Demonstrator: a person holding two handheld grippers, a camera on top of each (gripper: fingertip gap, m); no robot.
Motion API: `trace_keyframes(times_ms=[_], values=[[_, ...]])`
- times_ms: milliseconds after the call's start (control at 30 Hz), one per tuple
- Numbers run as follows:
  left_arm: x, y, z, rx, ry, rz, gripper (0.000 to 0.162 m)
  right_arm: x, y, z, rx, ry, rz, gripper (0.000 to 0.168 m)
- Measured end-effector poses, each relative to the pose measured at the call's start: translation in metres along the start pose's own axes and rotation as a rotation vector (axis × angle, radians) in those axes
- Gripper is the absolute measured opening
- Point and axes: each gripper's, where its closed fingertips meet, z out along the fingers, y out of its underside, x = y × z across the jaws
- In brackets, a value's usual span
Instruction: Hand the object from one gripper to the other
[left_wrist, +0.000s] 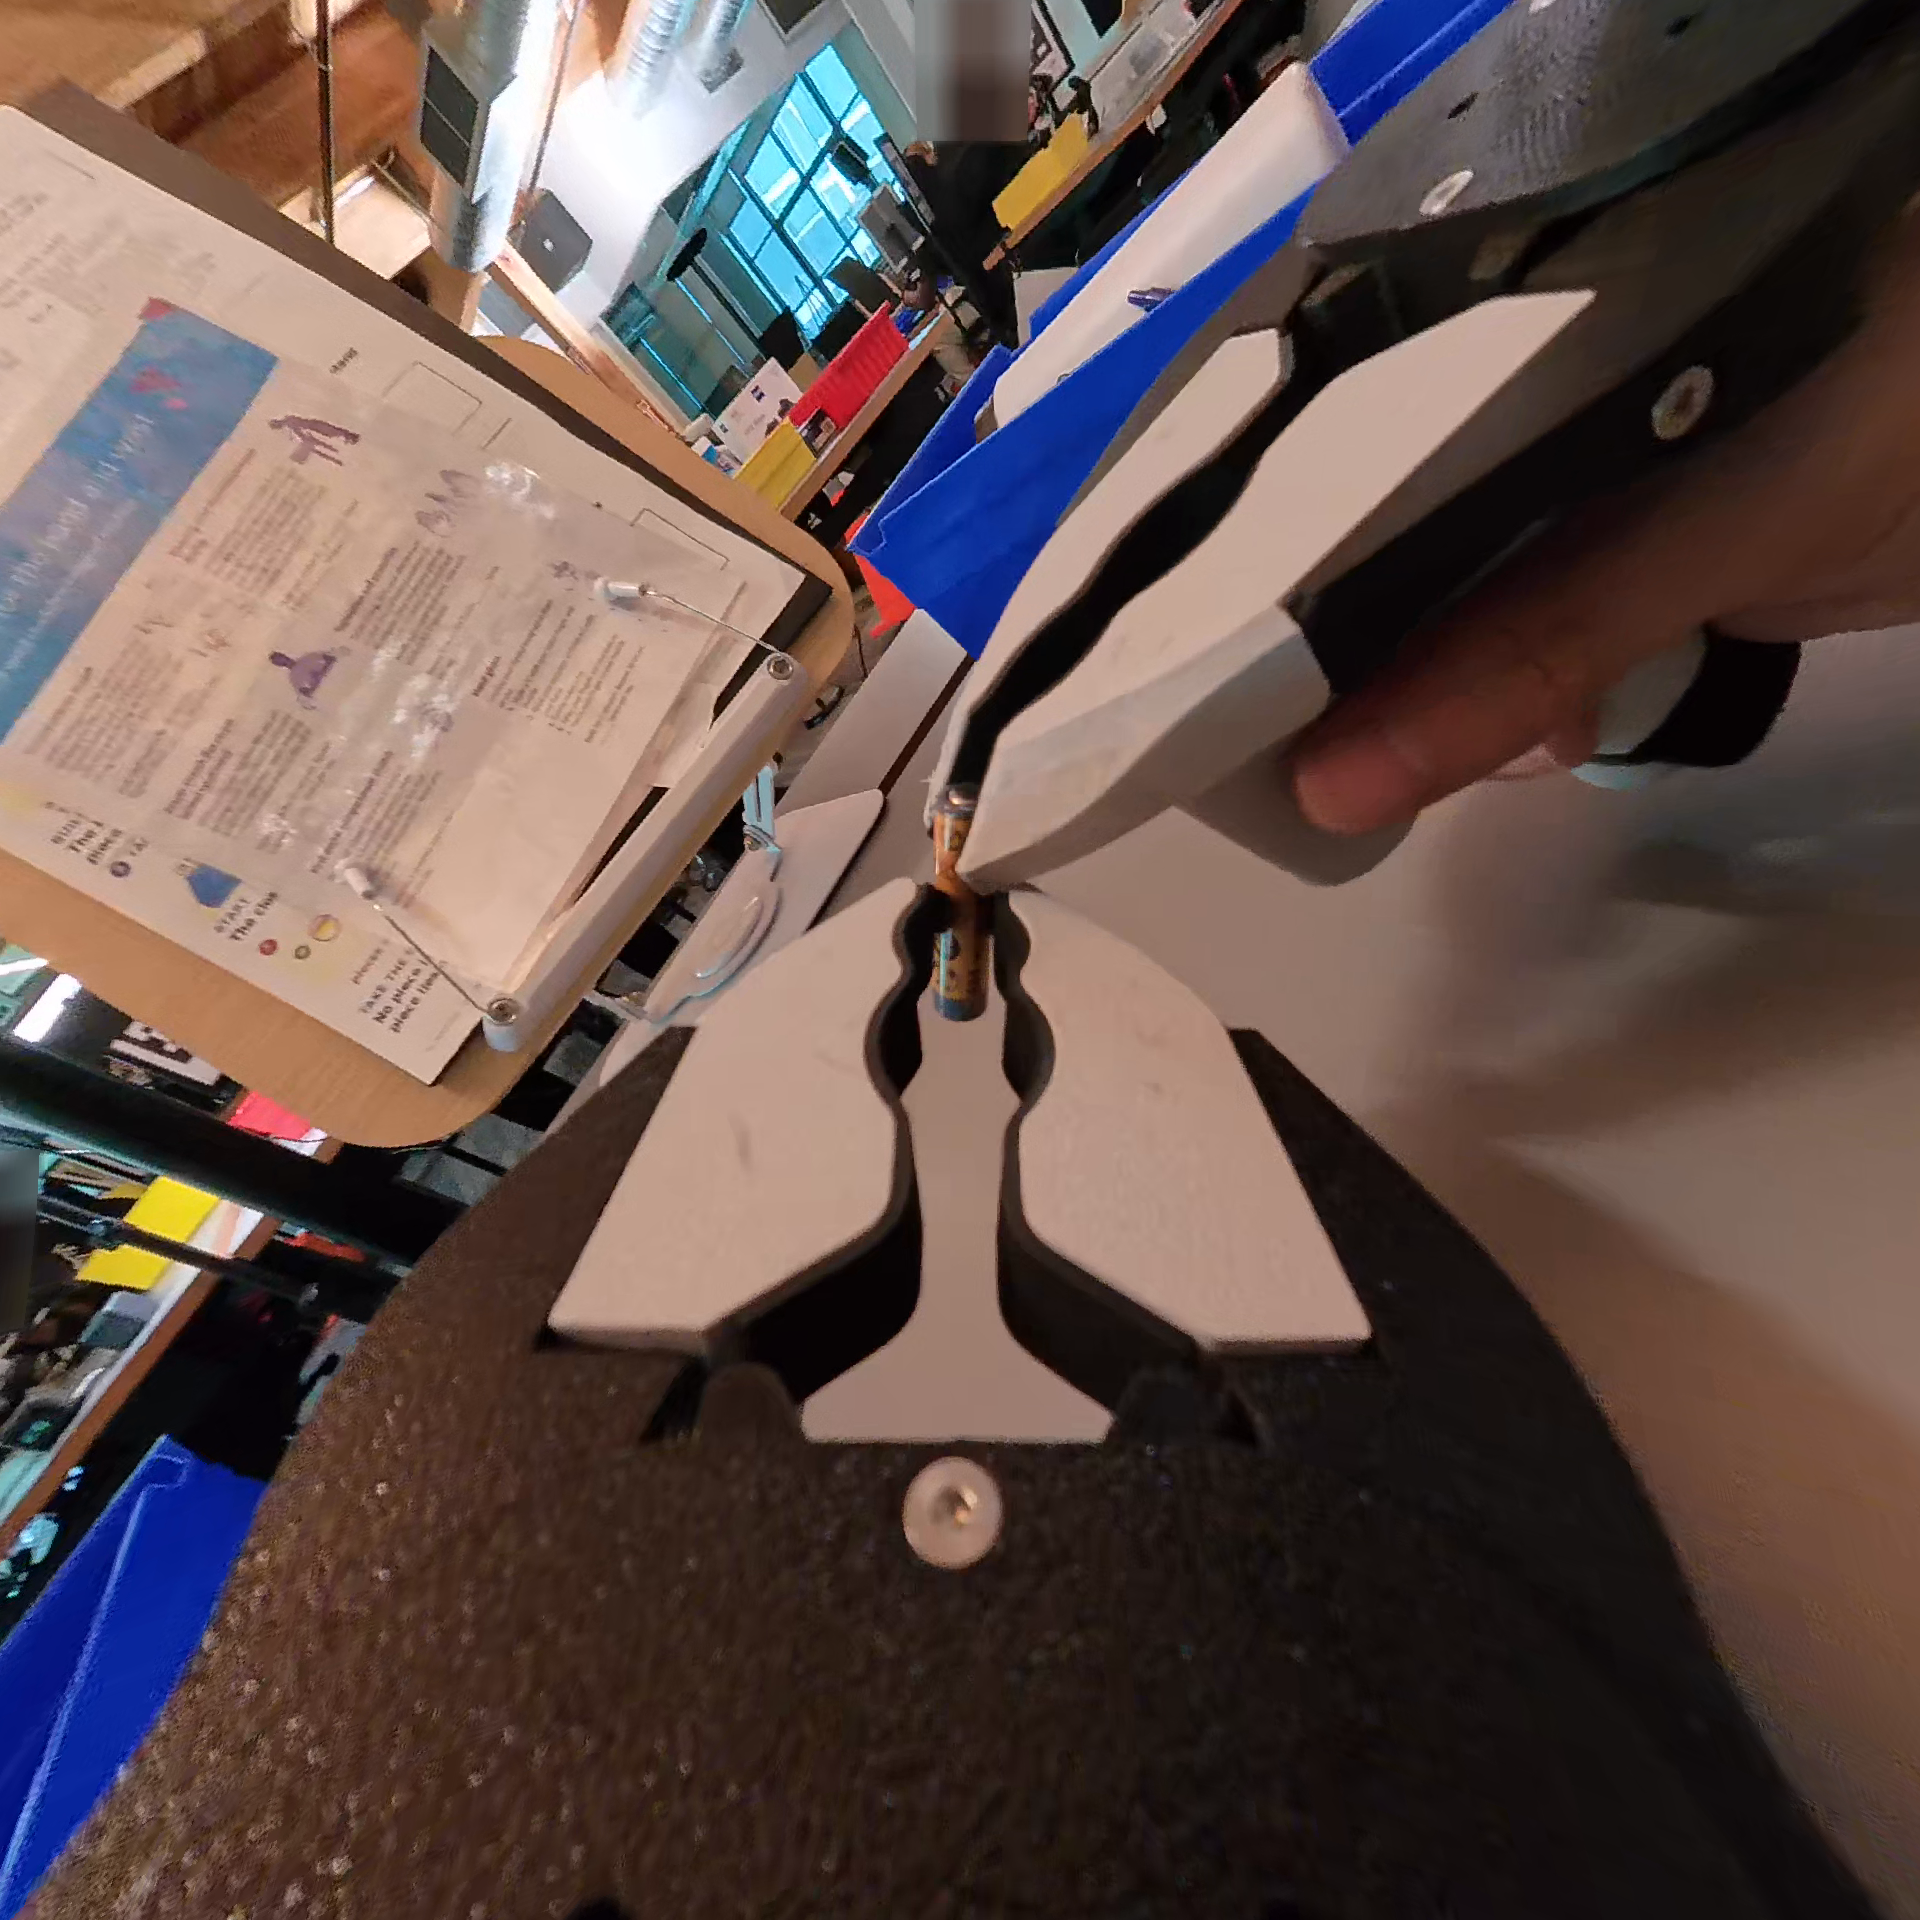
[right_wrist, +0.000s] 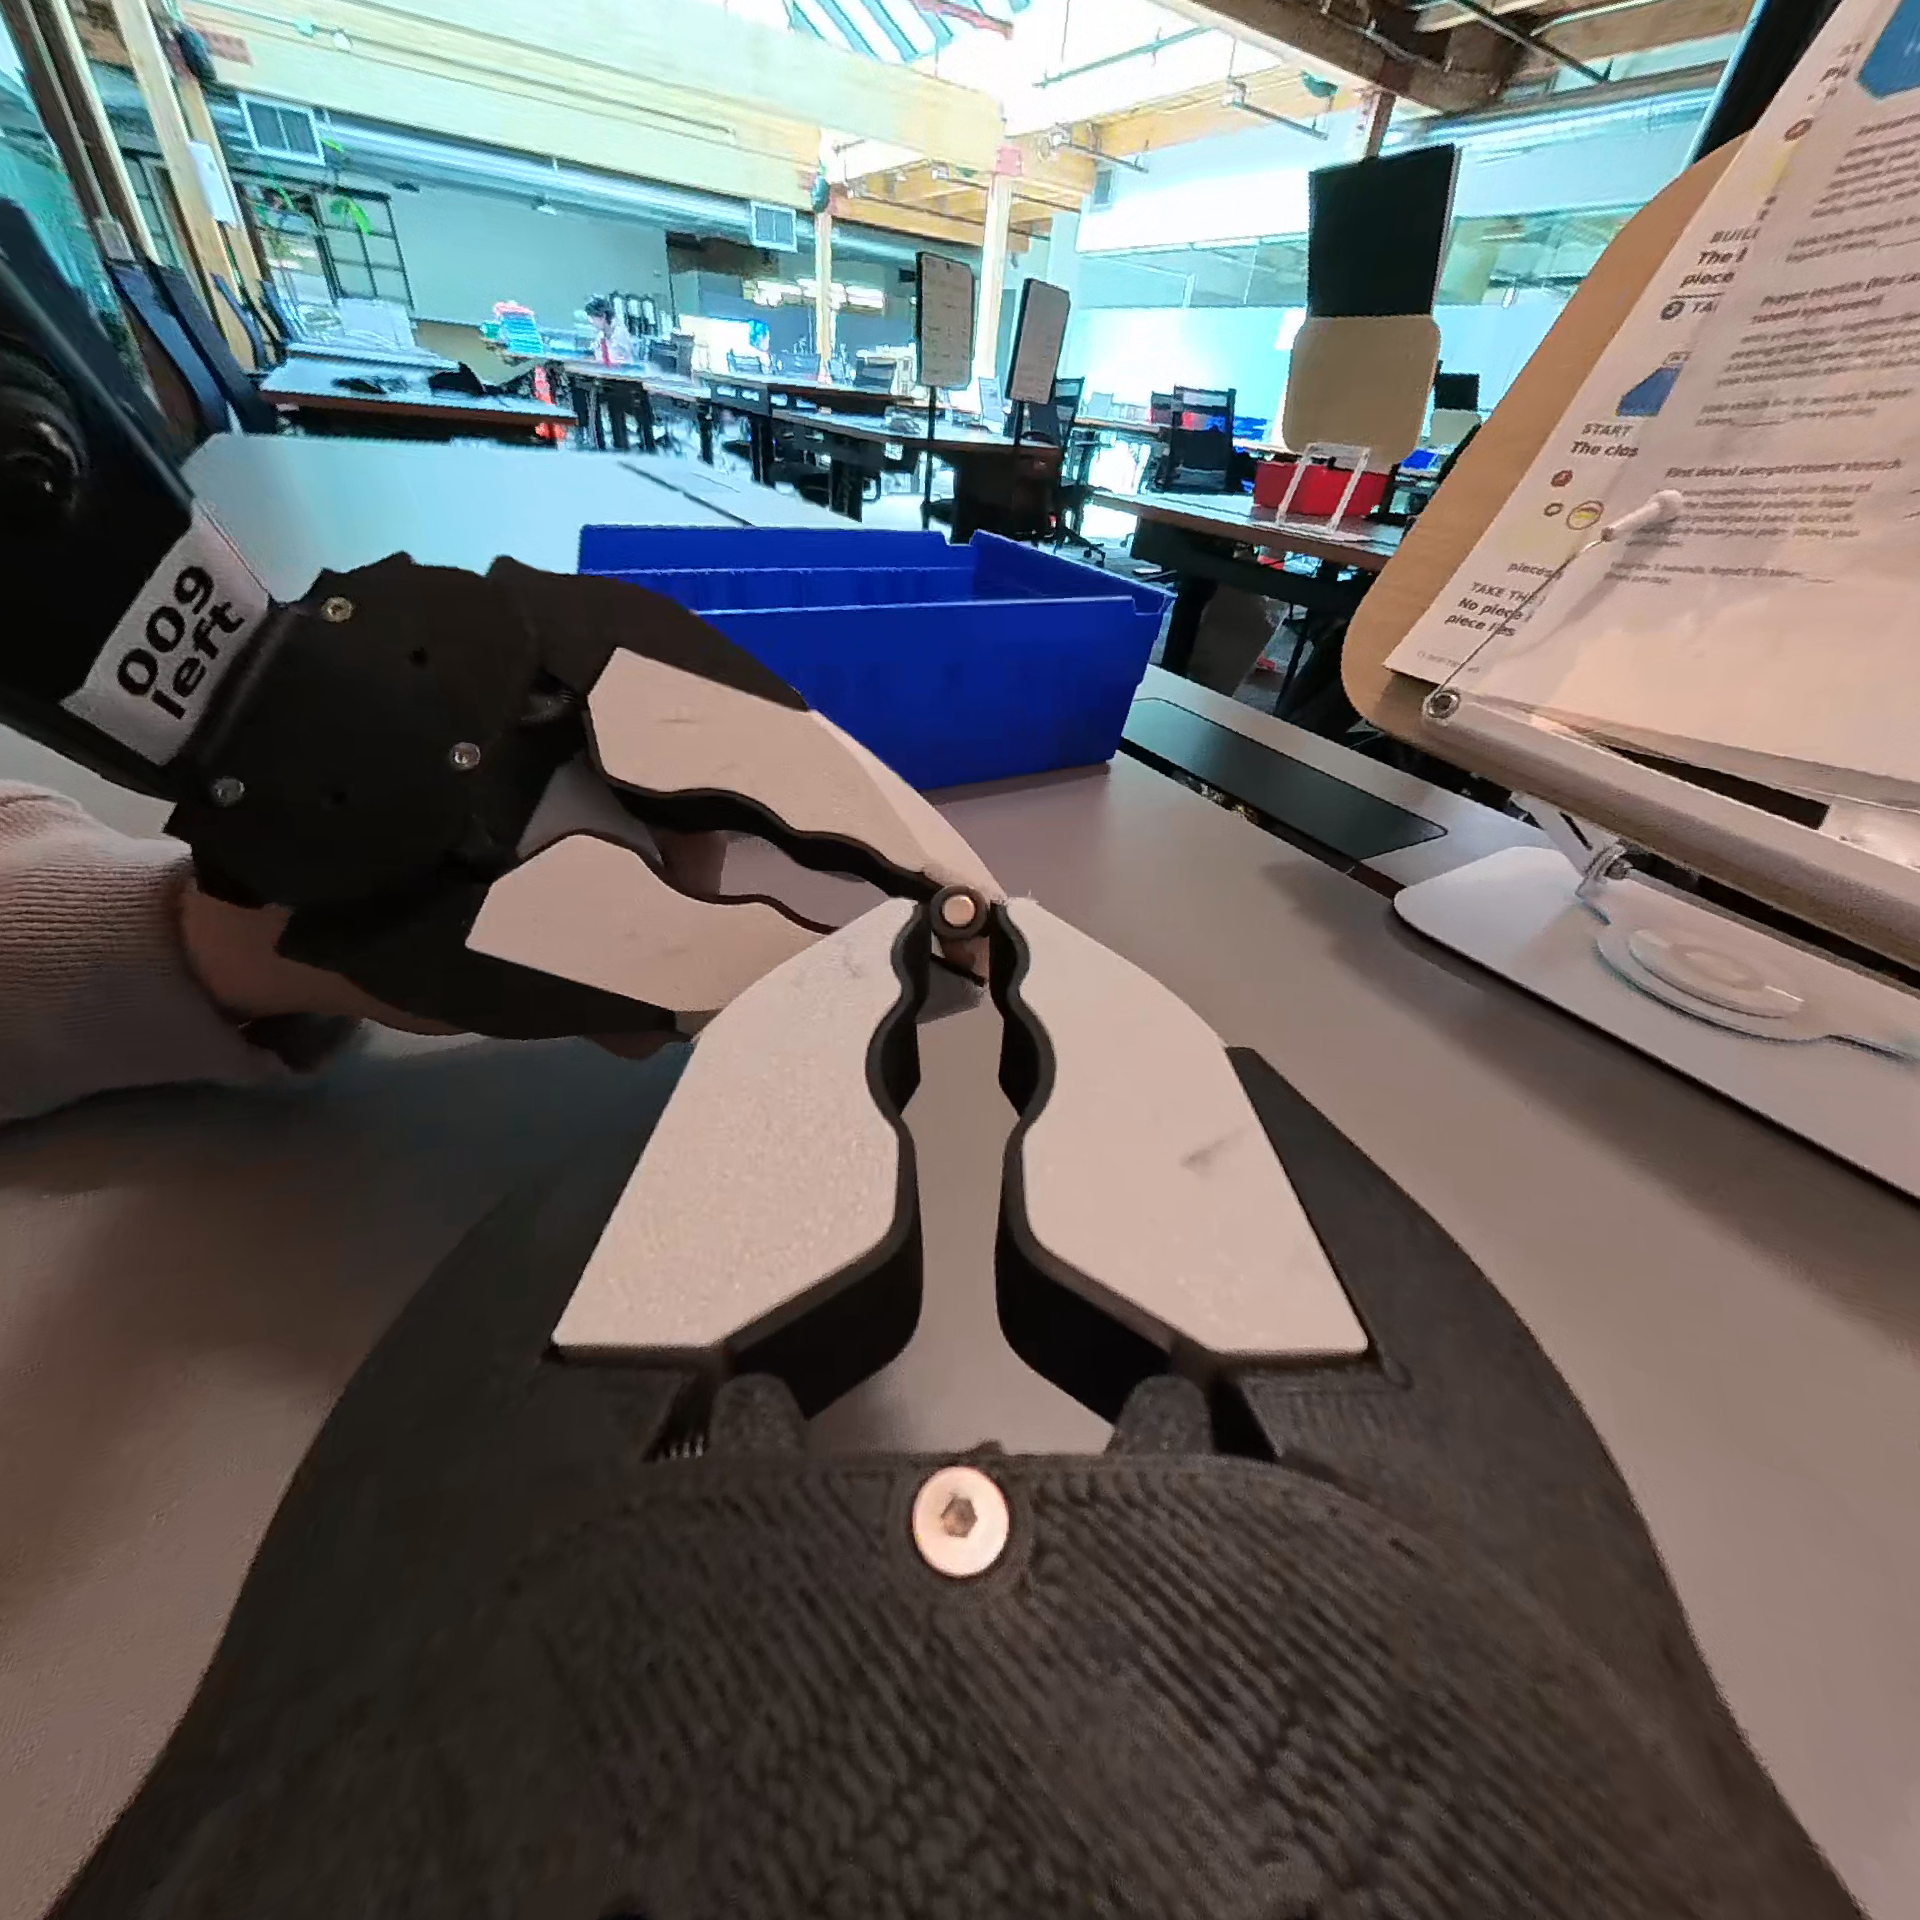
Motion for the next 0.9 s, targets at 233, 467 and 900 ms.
trace_keyframes(times_ms=[233,467,900], values=[[-0.006,-0.023,-0.012,0.247,0.217,-0.552,0.035,-0.002,-0.038,-0.023,0.264,-0.18,0.134,0.01],[-0.014,-0.05,-0.043,0.514,0.99,-1.552,0.031,-0.016,-0.056,-0.04,0.423,-0.294,0.012,0.01],[0.012,-0.063,-0.056,0.442,1.298,-1.666,0.021,-0.04,-0.04,-0.031,0.326,-0.326,-0.235,0.01]])
